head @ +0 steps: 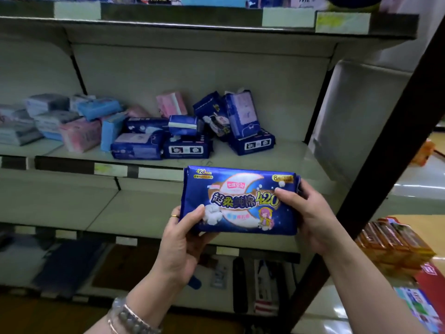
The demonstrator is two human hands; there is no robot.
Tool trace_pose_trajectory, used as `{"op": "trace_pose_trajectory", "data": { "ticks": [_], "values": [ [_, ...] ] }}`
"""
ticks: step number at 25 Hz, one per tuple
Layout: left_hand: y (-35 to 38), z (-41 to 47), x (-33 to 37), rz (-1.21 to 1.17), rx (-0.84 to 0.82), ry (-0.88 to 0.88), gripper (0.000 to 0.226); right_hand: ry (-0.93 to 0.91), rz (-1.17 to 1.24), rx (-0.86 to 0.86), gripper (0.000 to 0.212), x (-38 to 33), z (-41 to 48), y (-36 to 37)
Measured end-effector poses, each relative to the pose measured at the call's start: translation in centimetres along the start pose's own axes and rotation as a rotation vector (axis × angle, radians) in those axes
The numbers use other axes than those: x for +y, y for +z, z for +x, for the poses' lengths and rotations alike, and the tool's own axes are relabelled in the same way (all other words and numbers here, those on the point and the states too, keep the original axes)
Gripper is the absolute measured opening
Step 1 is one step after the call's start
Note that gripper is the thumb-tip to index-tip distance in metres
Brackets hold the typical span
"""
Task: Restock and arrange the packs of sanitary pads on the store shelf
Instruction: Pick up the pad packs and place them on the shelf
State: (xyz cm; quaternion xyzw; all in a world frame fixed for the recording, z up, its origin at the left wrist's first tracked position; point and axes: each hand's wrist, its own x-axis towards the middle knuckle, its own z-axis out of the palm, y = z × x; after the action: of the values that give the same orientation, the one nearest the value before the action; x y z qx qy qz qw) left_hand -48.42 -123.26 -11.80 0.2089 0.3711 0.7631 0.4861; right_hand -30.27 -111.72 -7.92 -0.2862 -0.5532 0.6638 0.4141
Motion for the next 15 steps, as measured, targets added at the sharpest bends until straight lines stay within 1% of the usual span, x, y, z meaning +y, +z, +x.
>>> {"op": "trace_pose_trajectory", "data": {
  "ticks": [1, 4, 6, 8, 11, 13, 15],
  "values": [
    [-0.8, 0.3, 0.2, 0.054, -0.022, -0.014, 0.043, -0.005, -0.007, 0.021, 0.055, 0.1, 0.4, 0.2],
    [-3.9, 1.6, 0.9, 0.318, -0.072, -0.079, 0.049, 0.005, -0.04, 0.067, 0.054, 1.4, 1.7, 1.1],
    [-6.2, 2.9, 0.9, 0.444, -0.102, -0.144, 0.053, 0.029, -0.083, 0.076, 0.047, 3.2, 2.6, 1.9],
    [-8.4, 4.6, 0.4, 0.491, -0.097, -0.178, 0.055, 0.08, -0.094, 0.081, 0.043, 5.6, 3.3, 2.3],
    [-10.9, 6.5, -1.2, 0.504, -0.095, -0.205, 0.046, 0.166, -0.097, 0.073, 0.04, 9.1, 3.8, 2.2],
    [-12.7, 7.8, -3.5, 0.531, -0.068, -0.198, 0.038, 0.208, -0.113, 0.13, 0.043, 11.7, 4.3, 1.5],
    [-14.2, 9.0, -6.0, 0.558, -0.026, -0.209, 0.037, 0.21, -0.119, 0.174, 0.049, 14.3, 5.0, 0.5]
  ]
}}
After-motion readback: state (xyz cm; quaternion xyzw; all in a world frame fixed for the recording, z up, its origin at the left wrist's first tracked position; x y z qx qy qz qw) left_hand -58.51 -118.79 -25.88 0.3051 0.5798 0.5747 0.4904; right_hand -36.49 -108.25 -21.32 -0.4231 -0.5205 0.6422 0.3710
